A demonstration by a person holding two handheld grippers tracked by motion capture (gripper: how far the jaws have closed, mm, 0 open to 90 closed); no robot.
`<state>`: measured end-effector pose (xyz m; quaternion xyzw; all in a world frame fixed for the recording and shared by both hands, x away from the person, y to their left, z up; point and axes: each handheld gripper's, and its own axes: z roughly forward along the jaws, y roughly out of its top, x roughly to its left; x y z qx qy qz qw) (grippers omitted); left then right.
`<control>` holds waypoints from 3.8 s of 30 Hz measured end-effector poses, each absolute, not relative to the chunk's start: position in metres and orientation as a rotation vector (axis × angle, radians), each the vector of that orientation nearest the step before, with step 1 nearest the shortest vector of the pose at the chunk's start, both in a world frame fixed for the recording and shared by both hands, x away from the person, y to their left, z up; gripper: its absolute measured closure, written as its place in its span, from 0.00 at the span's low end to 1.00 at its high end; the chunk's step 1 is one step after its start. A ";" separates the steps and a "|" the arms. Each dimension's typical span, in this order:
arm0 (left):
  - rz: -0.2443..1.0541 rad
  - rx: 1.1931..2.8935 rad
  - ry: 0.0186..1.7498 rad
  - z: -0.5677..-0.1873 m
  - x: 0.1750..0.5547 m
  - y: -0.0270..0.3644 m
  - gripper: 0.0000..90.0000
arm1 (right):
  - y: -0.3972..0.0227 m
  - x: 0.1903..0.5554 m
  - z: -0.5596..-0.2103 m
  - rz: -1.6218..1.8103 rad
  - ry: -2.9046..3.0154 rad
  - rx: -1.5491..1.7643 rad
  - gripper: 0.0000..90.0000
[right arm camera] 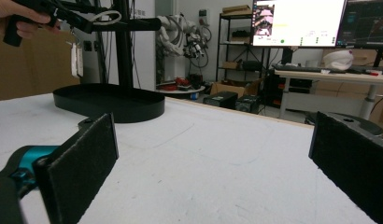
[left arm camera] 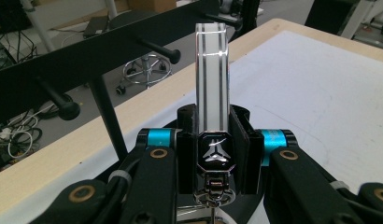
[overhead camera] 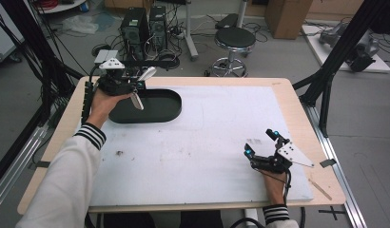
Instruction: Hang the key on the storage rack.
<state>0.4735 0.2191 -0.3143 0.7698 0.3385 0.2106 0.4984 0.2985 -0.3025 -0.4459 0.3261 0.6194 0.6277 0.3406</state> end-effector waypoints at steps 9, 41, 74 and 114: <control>0.519 1.839 0.860 -0.319 0.479 0.220 0.83 | -0.302 0.298 -0.447 1.635 1.625 0.849 0.00; 0.596 1.825 0.940 -0.335 0.492 0.218 0.82 | -0.302 0.299 -0.448 1.638 1.642 0.858 0.00; 0.674 1.791 0.924 -0.349 0.485 0.194 0.15 | -0.303 0.298 -0.449 1.647 1.642 0.878 0.00; 0.758 1.394 0.738 -0.454 0.260 0.304 0.02 | -0.303 0.301 -0.453 1.645 1.673 0.883 0.00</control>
